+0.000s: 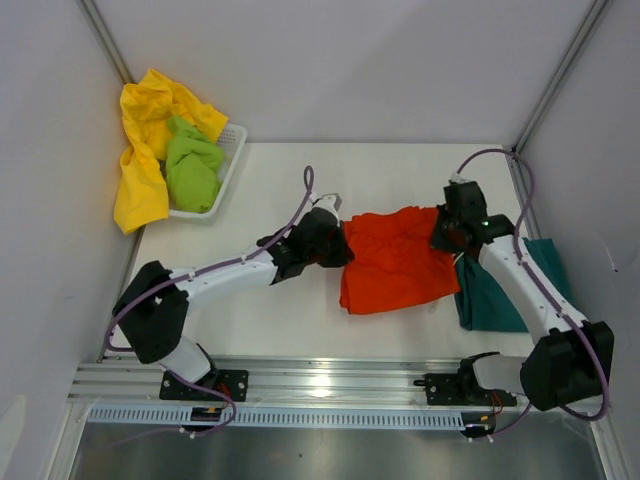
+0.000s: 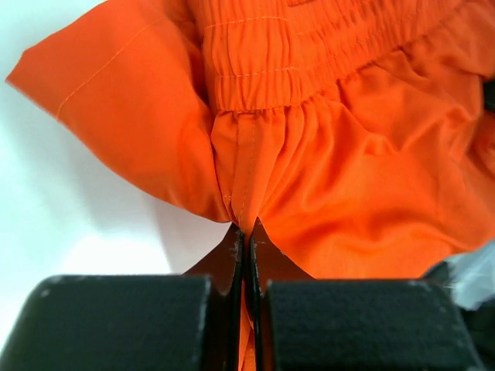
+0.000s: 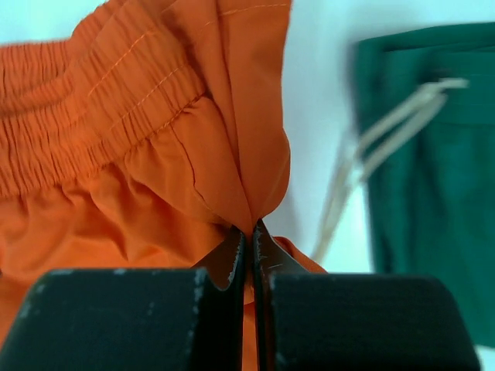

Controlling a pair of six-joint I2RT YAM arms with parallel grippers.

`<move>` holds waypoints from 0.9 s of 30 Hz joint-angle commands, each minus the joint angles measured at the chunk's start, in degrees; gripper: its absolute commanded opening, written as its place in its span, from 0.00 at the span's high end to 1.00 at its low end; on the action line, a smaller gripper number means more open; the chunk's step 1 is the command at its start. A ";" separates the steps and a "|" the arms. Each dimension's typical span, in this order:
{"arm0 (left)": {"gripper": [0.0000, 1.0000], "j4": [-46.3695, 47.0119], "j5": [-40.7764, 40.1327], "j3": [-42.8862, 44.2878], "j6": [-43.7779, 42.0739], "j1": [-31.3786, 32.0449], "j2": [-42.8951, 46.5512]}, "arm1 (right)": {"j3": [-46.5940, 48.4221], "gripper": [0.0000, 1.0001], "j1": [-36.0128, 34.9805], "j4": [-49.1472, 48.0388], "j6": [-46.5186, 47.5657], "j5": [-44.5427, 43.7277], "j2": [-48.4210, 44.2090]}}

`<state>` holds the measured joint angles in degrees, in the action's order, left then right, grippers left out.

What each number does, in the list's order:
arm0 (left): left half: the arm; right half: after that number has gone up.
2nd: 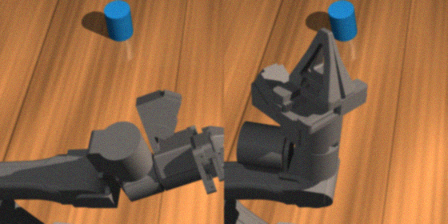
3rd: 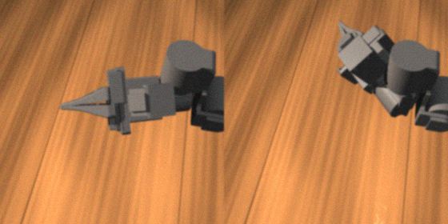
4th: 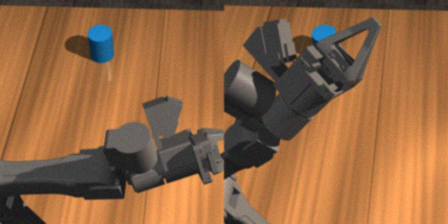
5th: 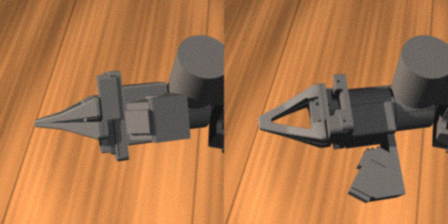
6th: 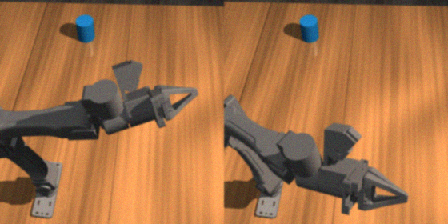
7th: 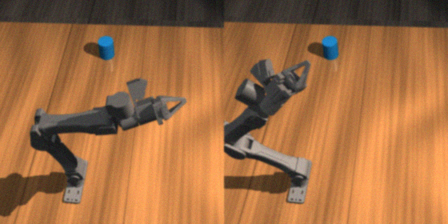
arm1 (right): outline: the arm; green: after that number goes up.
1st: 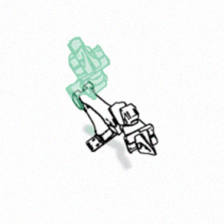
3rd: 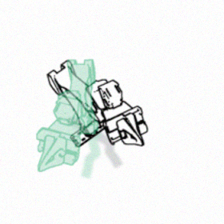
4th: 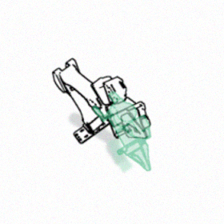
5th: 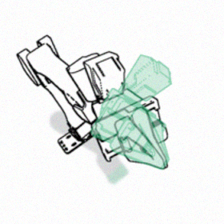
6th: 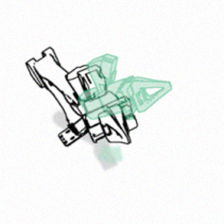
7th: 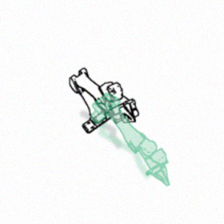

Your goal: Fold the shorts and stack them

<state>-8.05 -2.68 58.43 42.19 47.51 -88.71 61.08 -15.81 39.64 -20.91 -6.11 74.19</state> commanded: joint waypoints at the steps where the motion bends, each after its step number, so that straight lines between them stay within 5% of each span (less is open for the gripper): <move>1: 1.00 3.29 -4.08 7.64 3.33 4.43 -3.39 | 4.39 1.00 3.50 7.46 0.69 -7.15 -4.23; 11: 1.00 10.86 -8.39 27.94 3.77 12.69 -22.46 | 4.40 1.00 19.76 5.98 1.48 -10.94 -10.12; 27: 1.00 19.92 -10.06 43.58 -2.64 20.96 -38.20 | 5.54 1.00 35.67 1.67 1.92 -22.61 -5.47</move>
<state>7.03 -11.14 96.07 43.00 66.92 -124.81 63.37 17.80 44.62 -19.38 -23.86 67.83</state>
